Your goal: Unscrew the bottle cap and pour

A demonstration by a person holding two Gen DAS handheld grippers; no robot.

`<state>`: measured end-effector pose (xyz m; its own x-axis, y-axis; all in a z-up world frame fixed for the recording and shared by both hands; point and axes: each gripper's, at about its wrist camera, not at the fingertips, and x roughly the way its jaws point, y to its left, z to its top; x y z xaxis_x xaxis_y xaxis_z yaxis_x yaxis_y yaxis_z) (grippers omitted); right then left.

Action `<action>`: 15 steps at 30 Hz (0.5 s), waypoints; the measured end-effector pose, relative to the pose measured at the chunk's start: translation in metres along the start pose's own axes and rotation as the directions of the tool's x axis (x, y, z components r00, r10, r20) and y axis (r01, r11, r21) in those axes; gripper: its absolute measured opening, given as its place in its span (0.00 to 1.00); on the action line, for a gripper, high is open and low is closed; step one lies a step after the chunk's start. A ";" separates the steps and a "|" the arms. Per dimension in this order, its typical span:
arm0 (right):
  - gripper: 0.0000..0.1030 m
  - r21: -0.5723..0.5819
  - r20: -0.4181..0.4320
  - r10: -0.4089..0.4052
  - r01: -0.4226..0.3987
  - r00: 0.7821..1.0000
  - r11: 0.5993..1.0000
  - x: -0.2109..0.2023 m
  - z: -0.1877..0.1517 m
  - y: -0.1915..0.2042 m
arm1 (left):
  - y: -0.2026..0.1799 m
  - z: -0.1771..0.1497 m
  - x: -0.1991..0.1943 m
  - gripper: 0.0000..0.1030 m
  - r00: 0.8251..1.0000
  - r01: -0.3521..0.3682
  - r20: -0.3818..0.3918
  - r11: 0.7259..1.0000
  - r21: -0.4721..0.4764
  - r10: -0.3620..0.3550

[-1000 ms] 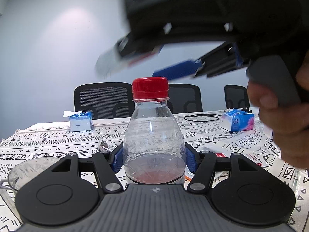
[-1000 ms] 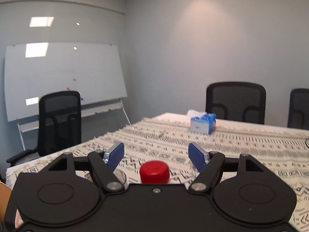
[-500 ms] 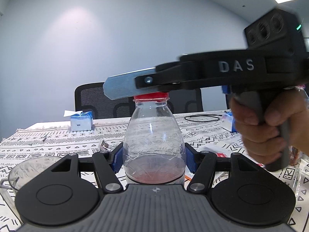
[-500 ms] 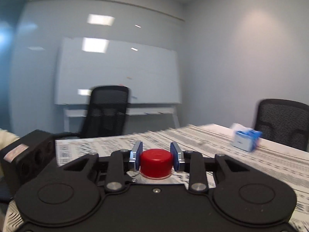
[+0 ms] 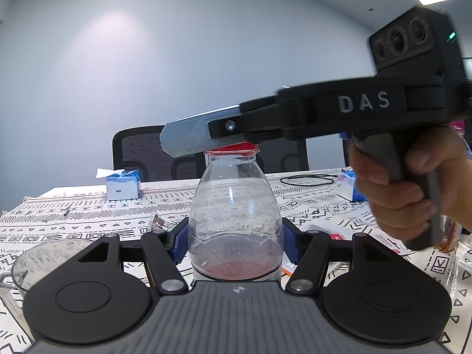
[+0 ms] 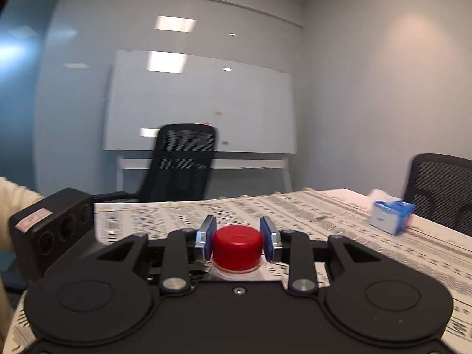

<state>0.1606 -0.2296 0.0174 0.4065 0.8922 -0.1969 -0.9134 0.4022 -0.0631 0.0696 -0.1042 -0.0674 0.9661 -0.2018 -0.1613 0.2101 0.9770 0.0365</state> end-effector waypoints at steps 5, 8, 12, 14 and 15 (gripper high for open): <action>0.47 0.093 0.011 -0.241 0.239 0.970 0.967 -0.002 -0.002 0.031 | -0.001 0.000 -0.001 0.57 1.000 -0.002 0.000 1.000 0.006 0.002; 0.46 0.123 -0.019 -0.323 0.323 0.946 0.938 0.003 -0.001 0.046 | -0.001 0.000 -0.001 0.57 1.000 -0.003 0.000 1.000 0.003 0.003; 0.32 0.140 -0.076 -0.357 0.364 0.931 0.921 0.014 -0.007 0.044 | 0.001 0.000 -0.001 0.57 1.000 -0.004 0.001 1.000 -0.002 0.004; 0.32 0.136 -0.059 -0.333 0.338 0.941 0.931 0.014 -0.011 0.038 | 0.002 0.000 0.000 0.57 1.000 -0.007 0.001 1.000 -0.004 0.007; 0.32 0.126 -0.049 -0.314 0.318 0.948 0.940 0.014 -0.014 0.035 | 0.002 0.000 0.000 0.57 1.000 -0.008 0.002 1.000 -0.005 0.008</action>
<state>0.1338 -0.2064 -0.0012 0.6714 0.7094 -0.2143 -0.7262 0.6875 0.0009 0.0706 -0.1019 -0.0669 0.9679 -0.1942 -0.1595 0.2018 0.9789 0.0329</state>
